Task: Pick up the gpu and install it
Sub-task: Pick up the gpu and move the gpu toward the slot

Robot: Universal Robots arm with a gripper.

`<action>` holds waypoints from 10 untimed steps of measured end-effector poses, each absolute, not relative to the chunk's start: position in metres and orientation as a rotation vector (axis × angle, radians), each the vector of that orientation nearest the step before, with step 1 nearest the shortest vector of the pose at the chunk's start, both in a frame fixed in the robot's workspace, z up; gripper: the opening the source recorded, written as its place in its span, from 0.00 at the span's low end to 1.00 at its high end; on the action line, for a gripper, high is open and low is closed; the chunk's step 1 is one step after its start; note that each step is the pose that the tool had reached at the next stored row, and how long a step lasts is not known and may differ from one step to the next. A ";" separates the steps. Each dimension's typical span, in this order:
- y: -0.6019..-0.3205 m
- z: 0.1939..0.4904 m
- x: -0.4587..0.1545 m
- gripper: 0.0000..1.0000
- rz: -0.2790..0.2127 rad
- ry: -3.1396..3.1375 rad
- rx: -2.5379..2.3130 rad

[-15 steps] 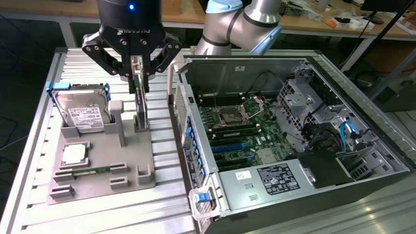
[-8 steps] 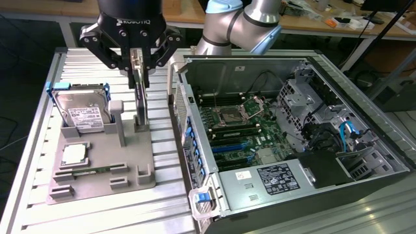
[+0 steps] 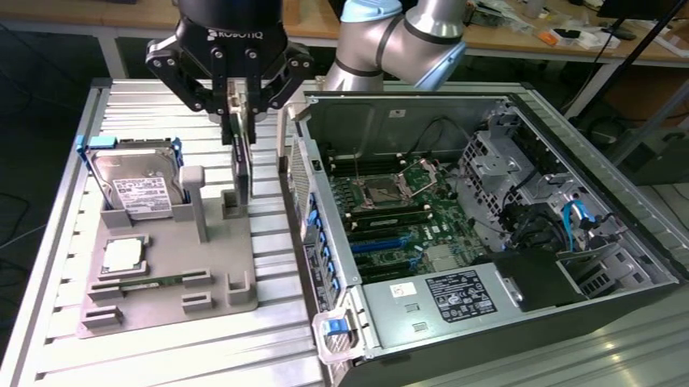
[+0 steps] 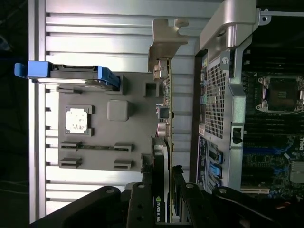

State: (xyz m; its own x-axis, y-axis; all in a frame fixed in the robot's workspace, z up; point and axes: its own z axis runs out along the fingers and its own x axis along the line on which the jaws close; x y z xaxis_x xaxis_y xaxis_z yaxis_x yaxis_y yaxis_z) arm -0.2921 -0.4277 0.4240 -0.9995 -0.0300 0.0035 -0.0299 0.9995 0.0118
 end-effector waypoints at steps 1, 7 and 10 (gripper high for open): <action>-0.428 0.424 -0.291 0.27 -0.018 -3.136 0.047; -0.427 0.433 -0.291 0.27 -0.012 -3.135 0.047; -0.427 0.433 -0.289 0.27 -0.012 -3.135 0.047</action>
